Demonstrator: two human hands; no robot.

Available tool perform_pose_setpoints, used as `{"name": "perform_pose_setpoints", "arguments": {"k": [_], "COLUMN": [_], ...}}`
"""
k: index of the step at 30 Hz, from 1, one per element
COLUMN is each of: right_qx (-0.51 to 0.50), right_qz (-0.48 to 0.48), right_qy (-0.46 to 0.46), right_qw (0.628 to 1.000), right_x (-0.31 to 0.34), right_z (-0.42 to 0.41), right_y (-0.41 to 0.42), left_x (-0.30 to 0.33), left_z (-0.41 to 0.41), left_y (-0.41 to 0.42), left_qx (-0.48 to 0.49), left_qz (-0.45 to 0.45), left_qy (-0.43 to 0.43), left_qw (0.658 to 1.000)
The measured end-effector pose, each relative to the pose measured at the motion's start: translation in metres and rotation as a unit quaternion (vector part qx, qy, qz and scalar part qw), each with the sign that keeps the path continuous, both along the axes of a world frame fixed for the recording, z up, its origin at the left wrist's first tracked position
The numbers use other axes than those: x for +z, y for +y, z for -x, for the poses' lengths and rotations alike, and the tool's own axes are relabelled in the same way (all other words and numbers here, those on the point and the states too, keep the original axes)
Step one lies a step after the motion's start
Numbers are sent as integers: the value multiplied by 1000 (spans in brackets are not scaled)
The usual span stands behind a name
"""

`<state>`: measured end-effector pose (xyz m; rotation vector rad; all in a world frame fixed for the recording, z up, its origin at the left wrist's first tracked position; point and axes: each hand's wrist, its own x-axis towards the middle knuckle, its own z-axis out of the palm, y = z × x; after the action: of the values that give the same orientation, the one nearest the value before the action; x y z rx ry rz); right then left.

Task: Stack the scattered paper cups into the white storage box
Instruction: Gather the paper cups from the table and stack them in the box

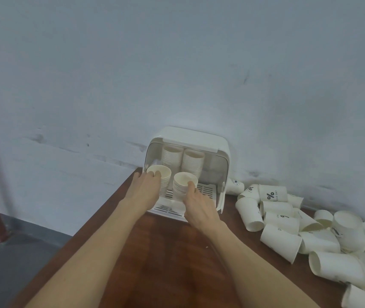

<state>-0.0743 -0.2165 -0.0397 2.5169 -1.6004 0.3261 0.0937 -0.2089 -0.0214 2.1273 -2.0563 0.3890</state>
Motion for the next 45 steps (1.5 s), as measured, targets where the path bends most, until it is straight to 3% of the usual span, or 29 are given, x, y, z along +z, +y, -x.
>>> {"name": "perform_pose_setpoints", "arguments": {"k": [3,10,17,26,36,45], "right_qx": [5,39,-19,-36,-69,-99], "right_qz": [-13,-96,-87,-60,-25,-29], "right_qy": [-27,-227,-225,-337,-383,-320], "right_qw": [1000,968,970,939,921,942], "right_x": [0,7,8,3,0,-3], "right_z": [1,20,61,111,158,191], "right_y": [2,27,58,48,24,15], "left_x": [3,9,20,4,-21,-21], "left_z": [7,17,52,125,175,219], "left_y": [14,55,75,55,10,-34], "left_qx": [7,-43,-103,-157,-179,-190], "left_qz": [23,82,101,53,-7,-58], "left_qy": [29,80,184,294,263,234], "left_qw": [999,992,972,941,948,952]}}
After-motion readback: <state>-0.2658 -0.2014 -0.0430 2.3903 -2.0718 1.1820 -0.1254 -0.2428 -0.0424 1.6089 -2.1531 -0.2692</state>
